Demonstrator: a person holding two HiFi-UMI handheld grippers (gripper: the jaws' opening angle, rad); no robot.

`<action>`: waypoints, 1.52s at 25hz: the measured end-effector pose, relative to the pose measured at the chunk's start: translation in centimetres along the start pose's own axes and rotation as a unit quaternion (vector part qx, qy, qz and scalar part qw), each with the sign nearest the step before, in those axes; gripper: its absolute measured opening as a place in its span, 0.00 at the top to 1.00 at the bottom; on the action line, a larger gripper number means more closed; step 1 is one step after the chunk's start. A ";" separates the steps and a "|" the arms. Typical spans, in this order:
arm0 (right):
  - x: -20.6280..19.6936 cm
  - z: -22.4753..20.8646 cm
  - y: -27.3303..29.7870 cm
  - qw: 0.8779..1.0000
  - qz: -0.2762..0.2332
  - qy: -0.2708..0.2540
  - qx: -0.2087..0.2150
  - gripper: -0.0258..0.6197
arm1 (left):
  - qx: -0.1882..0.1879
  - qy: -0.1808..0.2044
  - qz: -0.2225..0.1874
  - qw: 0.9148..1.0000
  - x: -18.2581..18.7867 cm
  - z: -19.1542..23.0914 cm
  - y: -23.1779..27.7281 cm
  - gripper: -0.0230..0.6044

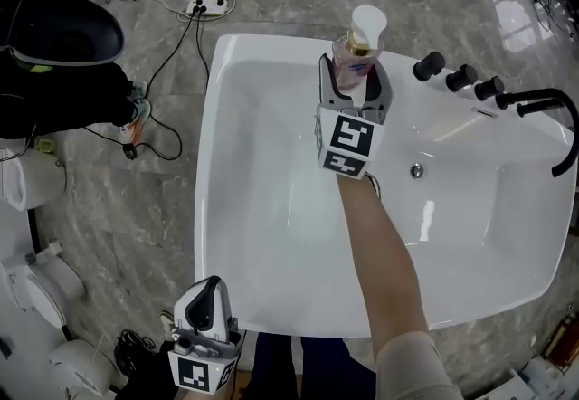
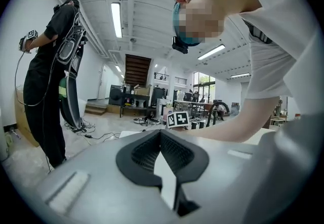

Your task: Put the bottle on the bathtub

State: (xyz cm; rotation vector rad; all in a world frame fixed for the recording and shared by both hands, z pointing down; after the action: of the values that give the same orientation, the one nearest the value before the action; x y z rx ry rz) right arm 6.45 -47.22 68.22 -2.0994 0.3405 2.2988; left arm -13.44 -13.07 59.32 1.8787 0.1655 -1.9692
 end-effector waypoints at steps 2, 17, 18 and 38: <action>-0.1 -0.4 1.7 1.000 -0.001 0.001 -0.006 0.48 | 0.005 -0.003 -0.003 1.000 -0.3 0.6 0.5 0.95; -1.6 -1.4 9.0 0.999 0.014 0.009 -0.036 0.48 | 0.012 0.022 -0.052 0.998 0.0 4.5 8.4 0.95; -1.4 -1.4 9.2 0.999 0.012 0.005 -0.036 0.48 | 0.011 0.022 -0.054 0.998 0.0 4.7 8.7 0.95; -2.1 -1.7 7.1 0.995 -0.008 0.031 -0.094 0.48 | 0.006 0.017 -0.031 0.999 -1.2 4.7 8.3 0.95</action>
State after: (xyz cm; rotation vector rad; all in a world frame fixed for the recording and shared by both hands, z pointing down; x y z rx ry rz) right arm 7.27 -54.17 71.29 -2.2518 0.1091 2.3450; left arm -14.69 -22.05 62.46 1.9372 0.2254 -1.9831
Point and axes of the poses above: the fingertips, and each gripper's own axes: y forward along the fingers, z to its left, x out of its top, the point moved 1 cm from there along -y, backward along the fingers
